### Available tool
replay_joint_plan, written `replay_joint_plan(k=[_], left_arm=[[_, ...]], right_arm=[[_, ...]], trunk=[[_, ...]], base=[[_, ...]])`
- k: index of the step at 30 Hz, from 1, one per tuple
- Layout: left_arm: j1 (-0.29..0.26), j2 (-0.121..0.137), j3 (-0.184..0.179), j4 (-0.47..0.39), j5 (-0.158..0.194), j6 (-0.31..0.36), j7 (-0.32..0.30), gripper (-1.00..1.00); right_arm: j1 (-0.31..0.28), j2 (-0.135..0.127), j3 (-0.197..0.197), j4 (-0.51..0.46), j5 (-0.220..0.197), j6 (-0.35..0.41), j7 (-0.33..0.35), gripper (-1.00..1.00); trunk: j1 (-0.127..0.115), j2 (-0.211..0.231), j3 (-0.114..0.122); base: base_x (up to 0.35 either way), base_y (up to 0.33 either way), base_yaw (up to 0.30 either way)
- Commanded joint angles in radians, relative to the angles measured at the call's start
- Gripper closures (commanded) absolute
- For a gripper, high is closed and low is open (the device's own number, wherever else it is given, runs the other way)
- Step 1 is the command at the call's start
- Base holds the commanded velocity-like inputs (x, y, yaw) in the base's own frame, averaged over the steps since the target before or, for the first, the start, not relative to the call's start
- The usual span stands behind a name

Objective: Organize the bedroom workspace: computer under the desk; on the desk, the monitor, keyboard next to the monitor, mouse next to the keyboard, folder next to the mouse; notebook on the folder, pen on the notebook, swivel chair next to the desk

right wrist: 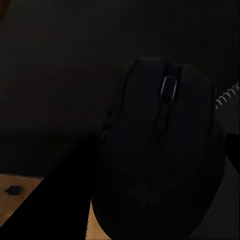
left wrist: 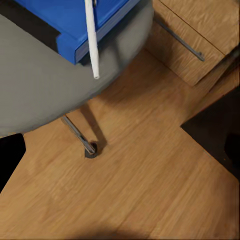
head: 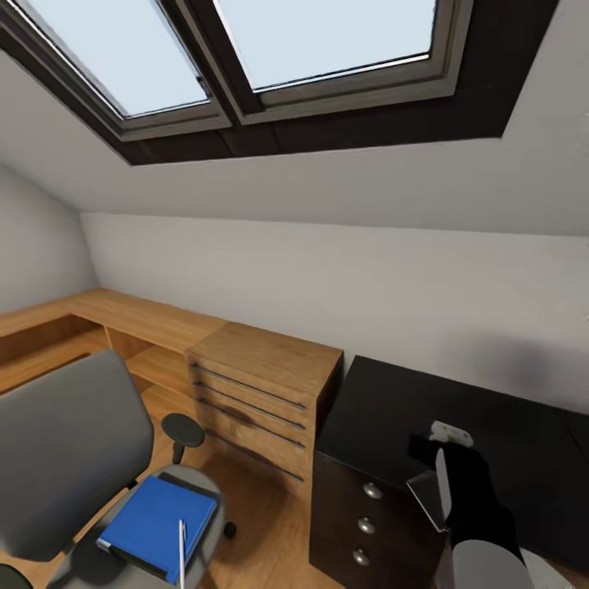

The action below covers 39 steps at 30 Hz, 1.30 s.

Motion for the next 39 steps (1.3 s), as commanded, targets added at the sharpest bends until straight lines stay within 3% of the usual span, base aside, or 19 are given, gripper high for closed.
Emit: replay_joint_plan(k=[1,5,7,11,18,19,21,22,32,34,39], left_arm=[[0.0,-0.007,0.005,-0.021,0.004,0.01,-0.007,-1.0],[0.0,-0.038,0.005,-0.141,-0.065,0.045,-0.003,-1.0],[0.0,-0.042,0.006,-0.158,-0.095,0.049,-0.001,-1.0],[0.0,-0.043,0.008,-0.134,-0.12,0.045,0.0,-1.0],[-0.001,-0.013,0.014,-0.078,-0.125,0.041,0.0,-1.0],[-0.001,-0.006,0.014,-0.072,-0.126,0.021,0.001,-1.0],[0.0,-0.003,0.015,-0.071,-0.126,0.015,0.001,-1.0],[0.0,-0.001,0.016,-0.071,-0.125,0.011,0.002,-1.0],[-0.001,0.002,0.02,-0.071,-0.125,0.01,0.002,-1.0],[0.0,0.009,0.02,-0.071,-0.125,0.01,0.002,-1.0],[-0.001,0.019,0.02,-0.071,-0.125,0.011,0.003,-1.0]], right_arm=[[-0.001,0.001,-0.012,-0.001,0.002,0.001,0.01,1.0],[-0.001,-0.004,-0.069,-0.001,-0.042,-0.012,0.009,1.0],[-0.001,-0.005,-0.081,-0.001,-0.048,-0.013,0.009,1.0],[-0.001,-0.007,-0.091,-0.002,-0.052,-0.014,0.008,1.0],[0.001,-0.009,-0.095,0.0,-0.051,-0.056,0.006,1.0],[0.002,-0.01,-0.114,0.001,-0.051,-0.125,0.006,1.0],[0.002,-0.009,-0.142,0.001,-0.052,-0.145,0.006,1.0],[0.002,-0.009,-0.186,0.0,-0.053,-0.16,0.006,1.0],[0.002,-0.009,-0.364,-0.005,-0.059,-0.164,0.007,1.0],[0.002,-0.009,-0.392,-0.005,-0.061,-0.16,0.007,1.0],[0.002,-0.009,-0.41,-0.005,-0.062,-0.161,0.01,1.0]], trunk=[[-0.004,0.006,0.0],[-0.019,0.034,0.008],[-0.027,0.048,0.012],[-0.042,0.076,0.019],[-0.069,0.125,0.033],[-0.073,0.132,0.035],[-0.081,0.146,0.038],[-0.084,0.153,0.04],[-0.123,0.223,0.061],[-0.13,0.237,0.066],[-0.15,0.272,0.076]], base=[[0.0,0.0,-0.164],[0.0,0.0,-0.163],[0.0,0.0,-0.164],[0.0,0.0,-0.17],[0.0,0.0,-0.175],[0.0,0.0,-0.15],[0.0,0.0,-0.149],[0.0,0.0,-0.164],[0.0,0.0,-0.192],[0.0,0.0,-0.19],[0.0,0.0,-0.184]])
